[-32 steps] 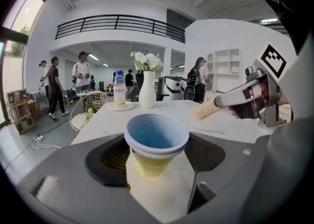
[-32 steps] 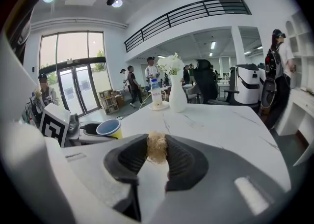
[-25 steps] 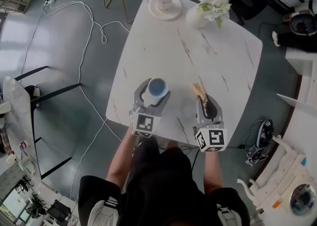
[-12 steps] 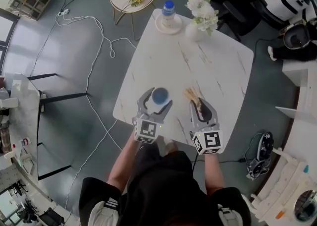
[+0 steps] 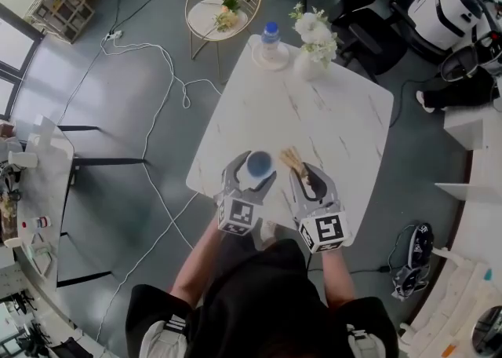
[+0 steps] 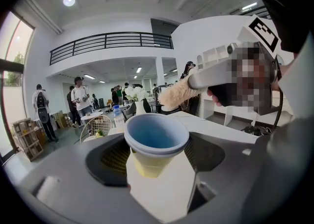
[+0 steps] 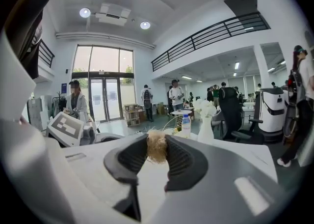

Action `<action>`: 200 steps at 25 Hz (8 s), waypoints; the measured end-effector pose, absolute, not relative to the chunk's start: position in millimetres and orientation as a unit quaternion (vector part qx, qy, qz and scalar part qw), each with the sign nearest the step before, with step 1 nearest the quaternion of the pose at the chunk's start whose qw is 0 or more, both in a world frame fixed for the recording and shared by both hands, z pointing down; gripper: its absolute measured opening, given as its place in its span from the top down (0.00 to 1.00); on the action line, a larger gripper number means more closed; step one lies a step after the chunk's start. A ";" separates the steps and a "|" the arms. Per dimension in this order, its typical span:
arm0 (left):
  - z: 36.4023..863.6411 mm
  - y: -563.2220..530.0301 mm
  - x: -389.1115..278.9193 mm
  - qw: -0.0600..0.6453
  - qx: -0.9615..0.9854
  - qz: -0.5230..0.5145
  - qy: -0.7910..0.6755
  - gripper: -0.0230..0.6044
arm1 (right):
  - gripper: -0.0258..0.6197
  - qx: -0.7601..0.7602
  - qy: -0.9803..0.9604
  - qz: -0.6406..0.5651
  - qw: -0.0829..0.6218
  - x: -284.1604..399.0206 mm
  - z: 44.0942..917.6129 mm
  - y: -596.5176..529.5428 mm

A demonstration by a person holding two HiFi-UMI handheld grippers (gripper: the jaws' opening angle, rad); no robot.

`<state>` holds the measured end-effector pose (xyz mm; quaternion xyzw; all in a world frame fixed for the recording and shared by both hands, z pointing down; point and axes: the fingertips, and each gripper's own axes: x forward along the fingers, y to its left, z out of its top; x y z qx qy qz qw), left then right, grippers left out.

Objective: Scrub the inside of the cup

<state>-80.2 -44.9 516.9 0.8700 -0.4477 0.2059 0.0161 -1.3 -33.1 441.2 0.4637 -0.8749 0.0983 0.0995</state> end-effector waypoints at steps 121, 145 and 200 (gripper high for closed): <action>486.3 11.6 -7.5 -0.111 0.890 0.231 -0.376 0.40 | 0.80 0.393 -0.886 0.137 0.202 -11.7 461.2 36.2; 491.9 3.4 -6.2 -0.100 0.893 0.232 -0.372 0.40 | 0.80 0.400 -0.881 0.150 0.204 -2.7 465.4 25.9; 554.0 -66.2 124.2 0.034 0.954 0.183 -0.235 0.40 | 0.80 0.698 -0.692 0.153 0.097 227.9 497.6 18.8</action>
